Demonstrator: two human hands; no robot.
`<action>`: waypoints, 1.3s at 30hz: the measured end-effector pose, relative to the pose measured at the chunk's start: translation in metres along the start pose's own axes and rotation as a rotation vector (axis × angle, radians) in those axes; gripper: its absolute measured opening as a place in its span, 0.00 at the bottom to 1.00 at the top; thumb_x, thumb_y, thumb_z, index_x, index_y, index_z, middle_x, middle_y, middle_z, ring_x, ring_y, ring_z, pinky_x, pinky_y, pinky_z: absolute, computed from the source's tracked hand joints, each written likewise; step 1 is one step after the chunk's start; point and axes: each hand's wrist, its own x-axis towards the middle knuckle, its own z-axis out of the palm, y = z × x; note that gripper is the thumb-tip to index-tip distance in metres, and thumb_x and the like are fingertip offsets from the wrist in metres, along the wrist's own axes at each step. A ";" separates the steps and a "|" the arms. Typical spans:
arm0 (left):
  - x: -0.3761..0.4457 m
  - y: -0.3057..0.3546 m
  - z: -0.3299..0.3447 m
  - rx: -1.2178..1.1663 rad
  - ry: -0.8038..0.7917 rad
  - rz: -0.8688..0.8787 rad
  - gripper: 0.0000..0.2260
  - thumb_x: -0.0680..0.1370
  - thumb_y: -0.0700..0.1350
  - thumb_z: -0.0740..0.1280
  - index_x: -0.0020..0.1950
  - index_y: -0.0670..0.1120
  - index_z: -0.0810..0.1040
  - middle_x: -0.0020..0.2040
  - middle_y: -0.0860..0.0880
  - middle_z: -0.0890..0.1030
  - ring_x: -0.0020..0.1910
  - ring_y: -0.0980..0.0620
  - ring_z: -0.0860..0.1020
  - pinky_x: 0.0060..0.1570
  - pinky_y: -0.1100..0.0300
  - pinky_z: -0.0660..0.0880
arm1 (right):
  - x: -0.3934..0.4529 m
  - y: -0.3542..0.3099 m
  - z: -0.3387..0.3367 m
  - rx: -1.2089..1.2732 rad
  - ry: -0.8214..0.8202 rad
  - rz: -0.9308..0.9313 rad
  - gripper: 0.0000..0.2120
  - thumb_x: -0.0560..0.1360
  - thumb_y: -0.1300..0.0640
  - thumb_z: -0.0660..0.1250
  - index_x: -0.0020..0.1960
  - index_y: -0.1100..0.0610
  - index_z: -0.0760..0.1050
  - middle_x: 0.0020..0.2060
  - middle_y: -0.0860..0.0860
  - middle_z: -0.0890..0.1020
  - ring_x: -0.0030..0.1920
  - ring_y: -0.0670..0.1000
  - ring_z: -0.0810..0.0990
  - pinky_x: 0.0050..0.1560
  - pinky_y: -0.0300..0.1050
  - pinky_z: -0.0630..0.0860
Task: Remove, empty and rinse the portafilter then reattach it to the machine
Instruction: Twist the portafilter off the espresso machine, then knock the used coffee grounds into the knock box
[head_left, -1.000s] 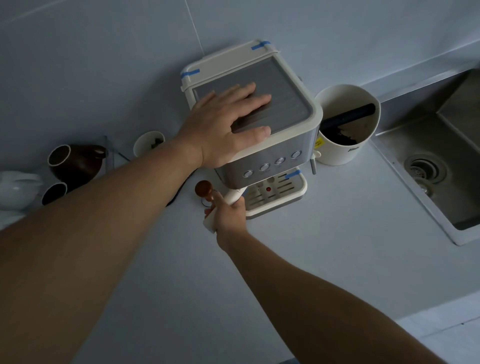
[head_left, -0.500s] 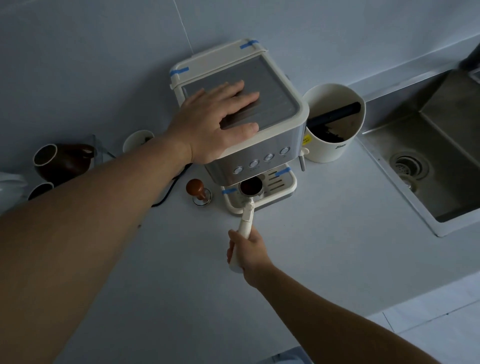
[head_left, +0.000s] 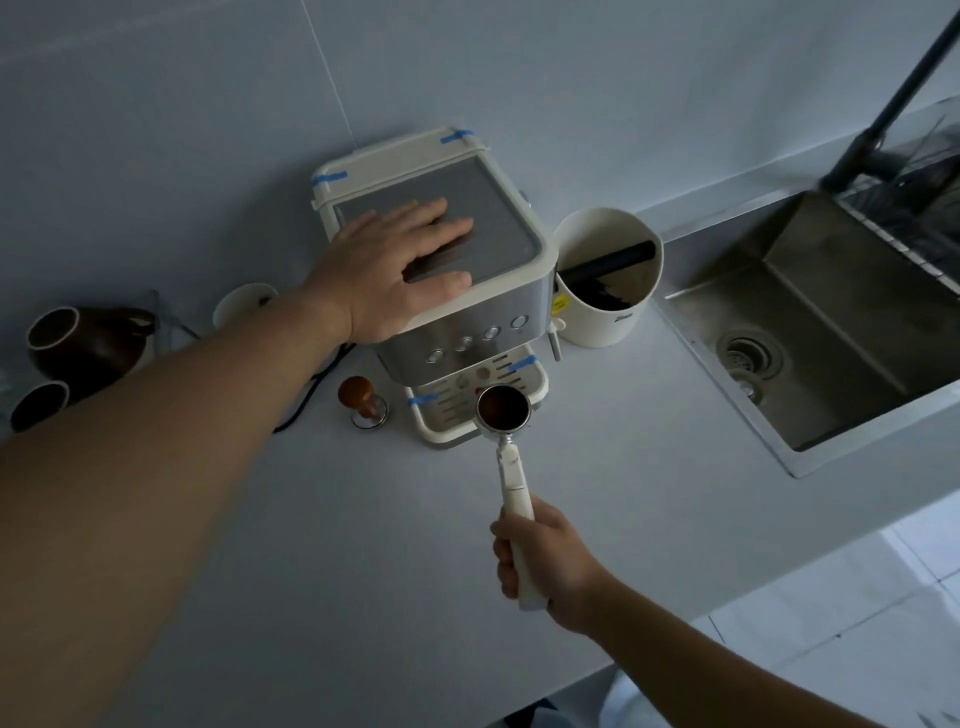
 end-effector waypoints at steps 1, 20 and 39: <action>0.000 -0.001 0.000 0.006 0.000 0.002 0.33 0.71 0.70 0.52 0.76 0.62 0.60 0.80 0.54 0.57 0.78 0.53 0.54 0.75 0.47 0.48 | -0.005 -0.003 -0.003 -0.012 -0.003 -0.005 0.06 0.76 0.64 0.65 0.46 0.59 0.68 0.31 0.55 0.73 0.26 0.52 0.71 0.29 0.44 0.70; 0.000 0.006 0.002 -0.038 0.010 -0.072 0.30 0.72 0.70 0.54 0.73 0.63 0.63 0.79 0.56 0.59 0.78 0.56 0.54 0.75 0.47 0.48 | -0.076 -0.068 -0.084 0.012 0.040 -0.071 0.02 0.79 0.61 0.61 0.50 0.61 0.70 0.28 0.57 0.71 0.24 0.53 0.67 0.28 0.44 0.65; 0.034 0.095 0.000 -0.027 0.159 -0.431 0.27 0.76 0.66 0.57 0.73 0.57 0.62 0.72 0.52 0.68 0.68 0.46 0.68 0.65 0.46 0.66 | -0.028 -0.158 -0.189 0.015 -0.116 -0.063 0.10 0.81 0.57 0.57 0.55 0.62 0.72 0.29 0.56 0.70 0.24 0.53 0.65 0.27 0.45 0.64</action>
